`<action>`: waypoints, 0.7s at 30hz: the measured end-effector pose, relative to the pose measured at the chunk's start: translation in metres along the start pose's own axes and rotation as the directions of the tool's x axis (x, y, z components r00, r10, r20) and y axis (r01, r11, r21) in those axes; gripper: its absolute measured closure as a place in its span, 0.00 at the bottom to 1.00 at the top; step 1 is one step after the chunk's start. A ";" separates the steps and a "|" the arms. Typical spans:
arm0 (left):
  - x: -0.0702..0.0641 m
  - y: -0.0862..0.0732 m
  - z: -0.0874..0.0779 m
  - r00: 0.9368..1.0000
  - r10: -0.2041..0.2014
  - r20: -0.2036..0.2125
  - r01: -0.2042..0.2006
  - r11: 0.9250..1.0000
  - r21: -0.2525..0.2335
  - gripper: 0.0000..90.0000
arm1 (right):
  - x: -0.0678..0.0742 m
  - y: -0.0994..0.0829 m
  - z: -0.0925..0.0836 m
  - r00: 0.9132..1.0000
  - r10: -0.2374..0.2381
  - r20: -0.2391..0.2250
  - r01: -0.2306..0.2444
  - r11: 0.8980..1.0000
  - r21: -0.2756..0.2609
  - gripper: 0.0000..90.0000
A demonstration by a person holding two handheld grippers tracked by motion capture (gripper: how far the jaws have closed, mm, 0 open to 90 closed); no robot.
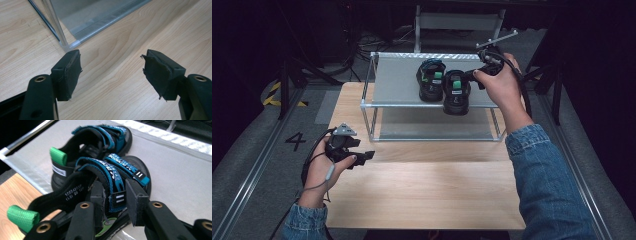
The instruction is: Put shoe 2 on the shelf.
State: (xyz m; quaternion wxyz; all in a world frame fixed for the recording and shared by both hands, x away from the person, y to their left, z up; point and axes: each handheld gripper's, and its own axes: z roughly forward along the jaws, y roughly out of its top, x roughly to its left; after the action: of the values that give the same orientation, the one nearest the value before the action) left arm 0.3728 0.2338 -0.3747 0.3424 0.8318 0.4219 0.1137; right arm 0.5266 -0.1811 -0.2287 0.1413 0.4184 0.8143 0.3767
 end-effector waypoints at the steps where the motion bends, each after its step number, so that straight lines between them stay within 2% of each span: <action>1: 0.000 0.000 0.000 1.000 0.000 0.000 0.000 1.000 0.001 0.34 | -0.001 -0.001 0.001 1.000 0.000 0.000 0.000 1.000 0.007 0.77; 3: 0.000 0.001 0.000 1.000 0.013 0.004 -0.013 1.000 0.008 0.34 | -0.005 -0.003 0.001 1.000 0.005 0.000 -0.005 1.000 0.008 0.76; 5: -0.001 0.000 0.002 1.000 0.004 0.007 -0.004 1.000 0.001 0.34 | -0.007 -0.005 0.001 1.000 0.013 -0.021 -0.013 1.000 -0.008 0.74; 9: -0.002 0.001 0.002 1.000 0.005 0.007 -0.005 1.000 0.007 0.34 | -0.007 -0.006 -0.004 1.000 0.005 -0.012 -0.005 0.999 -0.038 0.67; 17: -0.002 0.001 0.003 1.000 0.013 0.006 -0.013 1.000 0.017 0.34 | 0.007 -0.014 -0.038 0.999 -0.028 0.023 0.031 0.994 -0.108 0.63; 21: -0.003 0.001 0.003 1.000 0.011 0.007 -0.012 1.000 0.016 0.34 | 0.021 -0.022 -0.058 0.999 -0.053 0.000 0.052 0.991 -0.126 0.61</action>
State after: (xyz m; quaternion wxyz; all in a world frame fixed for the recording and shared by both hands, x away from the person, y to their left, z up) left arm 0.3725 0.2294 -0.3759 0.3363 0.8373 0.4168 0.1094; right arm 0.4696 -0.2019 -0.2038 0.1760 0.3864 0.7998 0.4244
